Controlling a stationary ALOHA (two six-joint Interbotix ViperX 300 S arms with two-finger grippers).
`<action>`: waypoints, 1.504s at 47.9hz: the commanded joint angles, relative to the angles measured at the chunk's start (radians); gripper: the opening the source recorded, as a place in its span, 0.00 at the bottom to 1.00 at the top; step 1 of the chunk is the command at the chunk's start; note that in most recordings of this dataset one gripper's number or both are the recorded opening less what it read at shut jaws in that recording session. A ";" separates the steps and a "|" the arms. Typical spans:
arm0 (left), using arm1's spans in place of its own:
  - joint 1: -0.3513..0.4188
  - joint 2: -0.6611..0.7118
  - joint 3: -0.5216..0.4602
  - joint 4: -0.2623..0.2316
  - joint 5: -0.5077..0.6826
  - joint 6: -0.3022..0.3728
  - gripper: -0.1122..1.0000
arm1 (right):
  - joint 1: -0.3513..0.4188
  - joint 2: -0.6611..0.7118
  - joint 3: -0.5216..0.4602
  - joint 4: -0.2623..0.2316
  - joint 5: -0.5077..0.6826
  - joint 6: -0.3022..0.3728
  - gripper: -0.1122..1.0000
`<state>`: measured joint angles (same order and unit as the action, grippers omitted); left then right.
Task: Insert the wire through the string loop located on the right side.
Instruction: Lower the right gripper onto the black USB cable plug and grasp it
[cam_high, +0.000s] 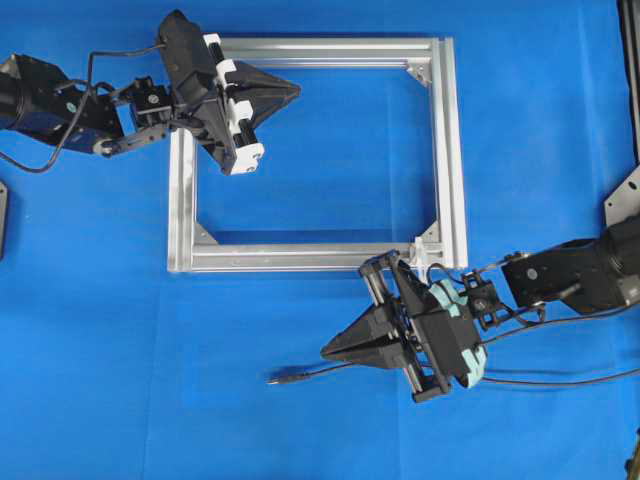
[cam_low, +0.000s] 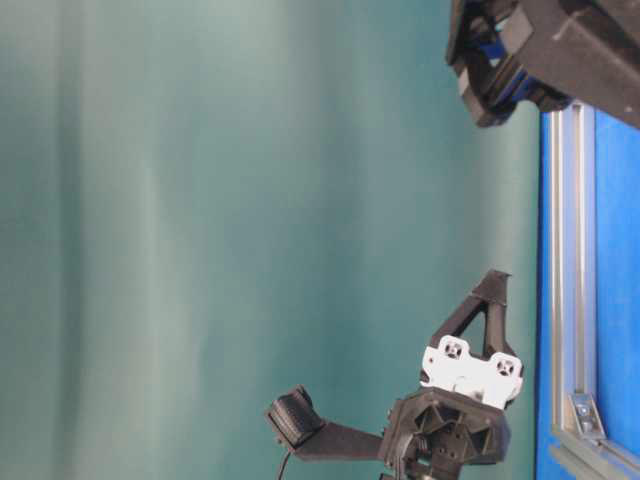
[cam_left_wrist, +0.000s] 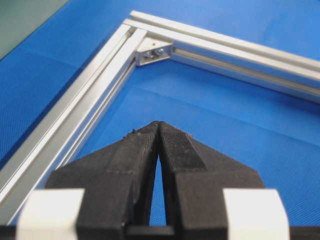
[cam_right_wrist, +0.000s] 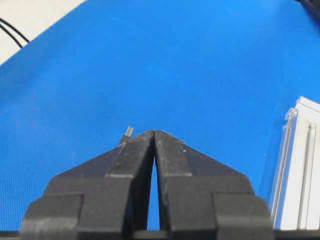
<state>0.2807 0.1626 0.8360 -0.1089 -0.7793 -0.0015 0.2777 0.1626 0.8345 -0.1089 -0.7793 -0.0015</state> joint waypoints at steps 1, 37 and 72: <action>-0.006 -0.041 -0.009 0.023 -0.008 0.018 0.10 | 0.011 -0.040 -0.015 0.000 -0.003 0.005 0.10; -0.006 -0.044 -0.006 0.023 -0.008 0.014 0.10 | 0.026 -0.043 -0.020 0.002 0.029 0.077 0.36; -0.006 -0.043 -0.011 0.023 -0.006 0.012 0.10 | 0.066 0.069 -0.067 0.115 0.052 0.094 0.88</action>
<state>0.2761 0.1473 0.8360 -0.0890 -0.7808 0.0123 0.3375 0.2286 0.7931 -0.0061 -0.7225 0.0905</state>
